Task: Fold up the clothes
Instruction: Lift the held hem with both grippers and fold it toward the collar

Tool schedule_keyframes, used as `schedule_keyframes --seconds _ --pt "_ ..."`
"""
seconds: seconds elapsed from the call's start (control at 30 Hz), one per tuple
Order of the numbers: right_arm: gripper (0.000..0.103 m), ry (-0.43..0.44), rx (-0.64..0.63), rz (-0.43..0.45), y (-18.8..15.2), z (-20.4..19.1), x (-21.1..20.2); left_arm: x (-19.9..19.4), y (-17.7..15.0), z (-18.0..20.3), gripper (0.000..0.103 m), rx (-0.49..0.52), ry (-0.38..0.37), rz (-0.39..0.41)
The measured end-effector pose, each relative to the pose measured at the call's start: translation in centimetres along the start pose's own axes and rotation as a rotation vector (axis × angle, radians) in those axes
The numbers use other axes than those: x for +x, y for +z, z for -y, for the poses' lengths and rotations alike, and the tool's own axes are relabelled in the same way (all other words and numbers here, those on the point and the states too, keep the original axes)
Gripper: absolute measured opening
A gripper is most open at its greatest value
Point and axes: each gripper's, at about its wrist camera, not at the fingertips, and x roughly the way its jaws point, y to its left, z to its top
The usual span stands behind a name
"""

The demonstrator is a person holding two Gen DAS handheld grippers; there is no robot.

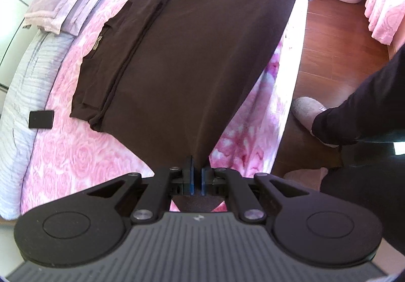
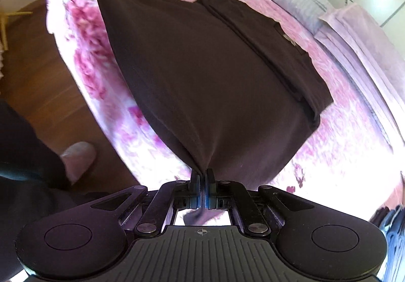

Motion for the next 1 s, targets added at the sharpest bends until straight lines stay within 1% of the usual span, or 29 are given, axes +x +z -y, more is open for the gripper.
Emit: schedule_keyframes --seconds 0.03,0.13,0.23,0.33,0.5,0.57,0.63,0.73,0.83,0.9,1.0 --pt "0.001 0.017 -0.01 0.001 0.3 0.5 -0.6 -0.3 0.3 -0.2 0.003 -0.011 0.0 -0.006" --pt "0.001 0.029 -0.037 0.023 1.3 2.8 -1.8 -0.8 1.4 -1.7 0.003 -0.061 0.007 -0.019" --pt "0.001 0.02 -0.058 0.048 3.0 6.3 -2.8 -0.9 3.0 -4.9 0.003 -0.124 0.024 -0.007" --pt "0.001 -0.01 -0.103 0.075 6.0 11.1 -3.0 0.1 4.6 -10.3 0.003 -0.18 0.038 0.026" --pt "0.001 -0.069 -0.157 0.106 12.3 19.1 -1.1 1.9 7.1 -19.5 0.003 -0.273 0.061 0.082" --pt "0.001 -0.087 -0.185 0.099 15.3 22.2 0.7 4.1 7.7 -23.8 0.003 -0.291 0.061 0.096" --pt "0.001 -0.107 -0.222 0.079 18.0 25.0 3.3 7.2 8.2 -27.7 0.003 -0.309 0.013 0.094" --pt "0.001 -0.097 -0.224 0.036 21.4 28.6 7.5 11.9 8.9 -33.3 0.004 -0.334 -0.064 0.09" --pt "0.001 -0.055 -0.205 0.002 23.7 32.5 12.6 17.0 9.4 -36.9 0.004 -0.358 -0.114 0.057" --pt "0.001 -0.015 -0.168 -0.021 25.1 34.9 16.2 20.3 9.5 -38.4 0.004 -0.364 -0.129 0.03" --pt "0.001 0.016 -0.137 -0.033 26.3 37.0 20.1 24.1 9.1 -40.0 0.004 -0.403 -0.144 -0.002"
